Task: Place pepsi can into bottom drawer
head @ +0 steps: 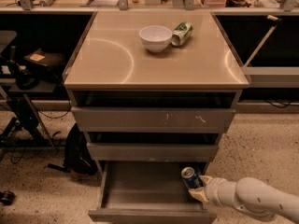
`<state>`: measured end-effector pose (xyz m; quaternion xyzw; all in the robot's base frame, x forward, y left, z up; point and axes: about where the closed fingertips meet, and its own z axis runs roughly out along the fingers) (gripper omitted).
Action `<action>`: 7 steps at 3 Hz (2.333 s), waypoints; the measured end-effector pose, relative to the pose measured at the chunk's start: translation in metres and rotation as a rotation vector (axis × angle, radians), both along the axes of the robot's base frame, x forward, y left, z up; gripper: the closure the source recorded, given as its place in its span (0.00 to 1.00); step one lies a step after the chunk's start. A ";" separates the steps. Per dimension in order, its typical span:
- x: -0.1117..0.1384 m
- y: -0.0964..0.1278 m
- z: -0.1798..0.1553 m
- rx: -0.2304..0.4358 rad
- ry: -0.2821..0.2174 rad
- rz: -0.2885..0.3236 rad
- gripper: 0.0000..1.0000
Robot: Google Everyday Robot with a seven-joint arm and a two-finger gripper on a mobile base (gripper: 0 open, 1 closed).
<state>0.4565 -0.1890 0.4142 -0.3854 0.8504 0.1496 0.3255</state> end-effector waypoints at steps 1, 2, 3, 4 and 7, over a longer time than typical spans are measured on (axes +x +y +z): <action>0.024 -0.004 -0.044 -0.029 0.020 -0.020 1.00; 0.052 0.016 -0.112 -0.035 0.051 -0.008 1.00; 0.052 0.016 -0.111 -0.036 0.051 -0.007 1.00; 0.047 0.010 -0.147 -0.053 0.116 -0.001 1.00; 0.051 0.010 -0.240 -0.087 0.254 0.015 1.00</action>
Offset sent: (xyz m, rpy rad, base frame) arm 0.0884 0.0274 -0.1783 -0.0611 0.0708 0.0011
